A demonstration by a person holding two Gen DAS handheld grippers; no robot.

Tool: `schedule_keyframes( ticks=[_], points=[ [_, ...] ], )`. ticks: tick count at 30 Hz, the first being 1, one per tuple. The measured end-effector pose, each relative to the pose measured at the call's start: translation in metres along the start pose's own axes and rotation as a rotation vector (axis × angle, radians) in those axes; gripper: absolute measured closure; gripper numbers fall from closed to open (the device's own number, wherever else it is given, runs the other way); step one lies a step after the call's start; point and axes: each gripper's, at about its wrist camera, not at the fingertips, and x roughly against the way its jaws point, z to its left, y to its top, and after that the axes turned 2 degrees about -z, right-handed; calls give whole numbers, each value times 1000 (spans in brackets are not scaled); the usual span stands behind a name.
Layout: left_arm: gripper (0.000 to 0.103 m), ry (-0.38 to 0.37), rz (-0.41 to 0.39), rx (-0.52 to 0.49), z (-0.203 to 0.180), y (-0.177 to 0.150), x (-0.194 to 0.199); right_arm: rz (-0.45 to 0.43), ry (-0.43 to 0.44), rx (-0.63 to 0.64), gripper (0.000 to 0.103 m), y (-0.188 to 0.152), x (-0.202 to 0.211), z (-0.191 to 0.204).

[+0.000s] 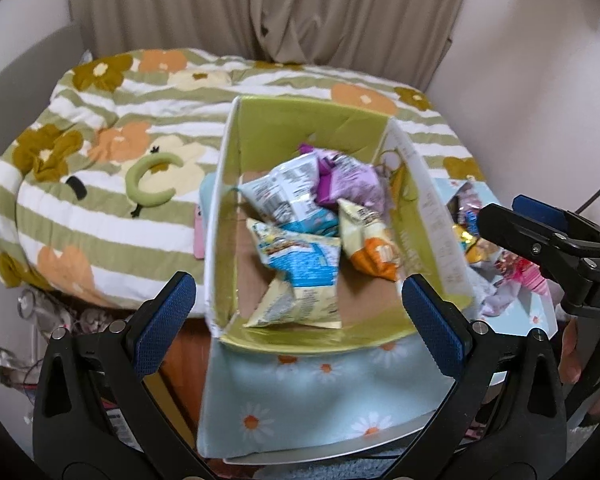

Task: Organize snacks
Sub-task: 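Withdraw both open tools from the box toward the remaining snacks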

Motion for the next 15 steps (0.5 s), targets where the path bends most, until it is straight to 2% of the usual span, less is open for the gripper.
schedule_keyframes(
  ticks=[6, 15],
  points=[
    [1, -23, -47, -21, -38, -3, 19, -52, -19, -18, 1, -8, 38, -28],
    [1, -60, -116, -20, -128, -20, 35, -89, -87, 0, 1, -34, 100, -101]
  ],
)
